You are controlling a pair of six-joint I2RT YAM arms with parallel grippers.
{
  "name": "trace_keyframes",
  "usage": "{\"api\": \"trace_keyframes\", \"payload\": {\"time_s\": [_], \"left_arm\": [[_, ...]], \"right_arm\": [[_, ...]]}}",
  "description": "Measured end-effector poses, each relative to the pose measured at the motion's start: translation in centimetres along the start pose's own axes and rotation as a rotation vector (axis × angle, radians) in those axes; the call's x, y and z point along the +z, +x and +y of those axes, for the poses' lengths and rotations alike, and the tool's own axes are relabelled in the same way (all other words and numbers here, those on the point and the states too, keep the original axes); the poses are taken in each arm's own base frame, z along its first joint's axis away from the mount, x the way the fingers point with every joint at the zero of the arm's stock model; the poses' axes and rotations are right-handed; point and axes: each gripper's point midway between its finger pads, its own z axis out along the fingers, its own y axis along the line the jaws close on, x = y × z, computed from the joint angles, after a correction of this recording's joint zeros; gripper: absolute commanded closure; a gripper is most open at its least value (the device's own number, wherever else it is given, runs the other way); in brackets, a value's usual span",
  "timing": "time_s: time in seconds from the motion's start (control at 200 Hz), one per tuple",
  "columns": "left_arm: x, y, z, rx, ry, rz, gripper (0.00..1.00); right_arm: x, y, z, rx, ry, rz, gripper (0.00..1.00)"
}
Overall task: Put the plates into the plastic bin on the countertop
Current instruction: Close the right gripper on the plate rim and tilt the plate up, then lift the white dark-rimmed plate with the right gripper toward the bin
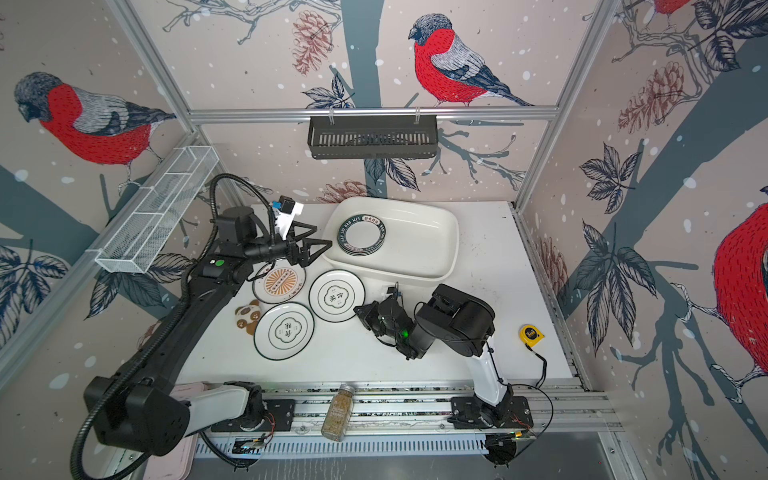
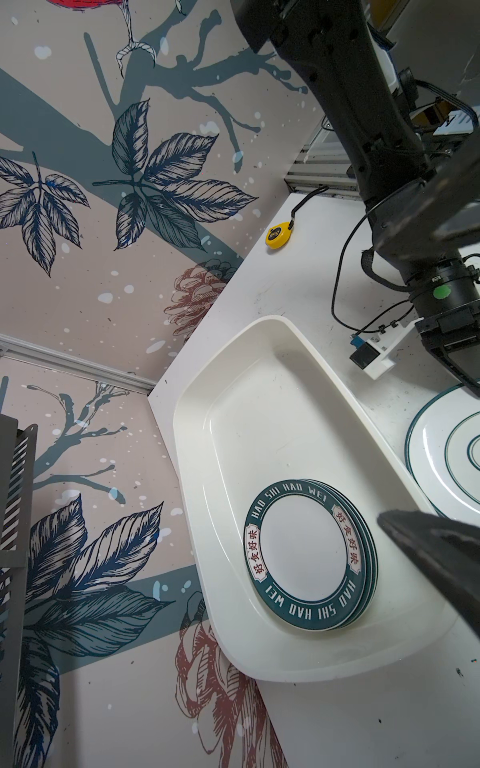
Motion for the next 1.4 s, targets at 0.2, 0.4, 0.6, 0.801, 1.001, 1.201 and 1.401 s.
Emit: {"api": "trace_keyframes", "payload": {"time_s": [0.2, 0.4, 0.6, 0.801, 1.001, 1.201, 1.401], "left_arm": [[0.0, -0.2, 0.0, 0.003, -0.002, -0.002, 0.06], [-0.3, -1.0, 0.2, 0.019, -0.025, -0.014, 0.06], [-0.4, -1.4, 0.4, 0.023, -0.049, -0.017, 0.06], [-0.6, -1.8, 0.7, 0.034, -0.073, -0.020, 0.06], [0.1, -1.5, 2.0, 0.015, -0.102, -0.002, 0.06], [0.1, -1.6, 2.5, 0.015, -0.128, 0.002, 0.06], [-0.1, -1.4, 3.0, 0.036, -0.160, 0.019, 0.06]], "right_arm": [[-0.1, 0.3, 0.0, -0.001, -0.007, 0.017, 0.97], [-0.6, 0.6, 0.1, -0.003, -0.034, 0.032, 0.98], [-1.3, 0.9, -0.1, -0.005, -0.027, 0.042, 0.98], [-1.5, 1.3, -0.3, -0.026, -0.010, 0.058, 0.98], [-2.7, 2.1, -0.7, -0.032, 0.007, 0.081, 0.98], [-3.5, 2.2, 0.0, -0.059, -0.001, 0.082, 0.98], [-4.0, 2.3, 0.0, -0.067, 0.000, 0.086, 0.98]]}}
